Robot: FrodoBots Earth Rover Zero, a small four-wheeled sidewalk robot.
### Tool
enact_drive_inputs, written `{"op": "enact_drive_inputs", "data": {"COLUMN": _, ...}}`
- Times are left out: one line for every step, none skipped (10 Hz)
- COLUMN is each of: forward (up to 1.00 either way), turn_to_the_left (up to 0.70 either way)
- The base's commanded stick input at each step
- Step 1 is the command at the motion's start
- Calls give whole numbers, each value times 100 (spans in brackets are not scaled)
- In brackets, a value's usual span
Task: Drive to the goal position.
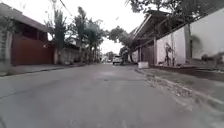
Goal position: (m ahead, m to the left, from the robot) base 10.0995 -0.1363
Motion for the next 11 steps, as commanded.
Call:
{"op": "enact_drive_inputs", "data": {"forward": 100, "turn_to_the_left": 1}}
{"op": "enact_drive_inputs", "data": {"forward": 100, "turn_to_the_left": 0}}
{"op": "enact_drive_inputs", "data": {"forward": 100, "turn_to_the_left": 0}}
{"op": "enact_drive_inputs", "data": {"forward": 100, "turn_to_the_left": 0}}
{"op": "enact_drive_inputs", "data": {"forward": 100, "turn_to_the_left": 10}}
{"op": "enact_drive_inputs", "data": {"forward": 100, "turn_to_the_left": 4}}
{"op": "enact_drive_inputs", "data": {"forward": 100, "turn_to_the_left": 1}}
{"op": "enact_drive_inputs", "data": {"forward": 100, "turn_to_the_left": 1}}
{"op": "enact_drive_inputs", "data": {"forward": 100, "turn_to_the_left": 0}}
{"op": "enact_drive_inputs", "data": {"forward": 100, "turn_to_the_left": -4}}
{"op": "enact_drive_inputs", "data": {"forward": 100, "turn_to_the_left": -18}}
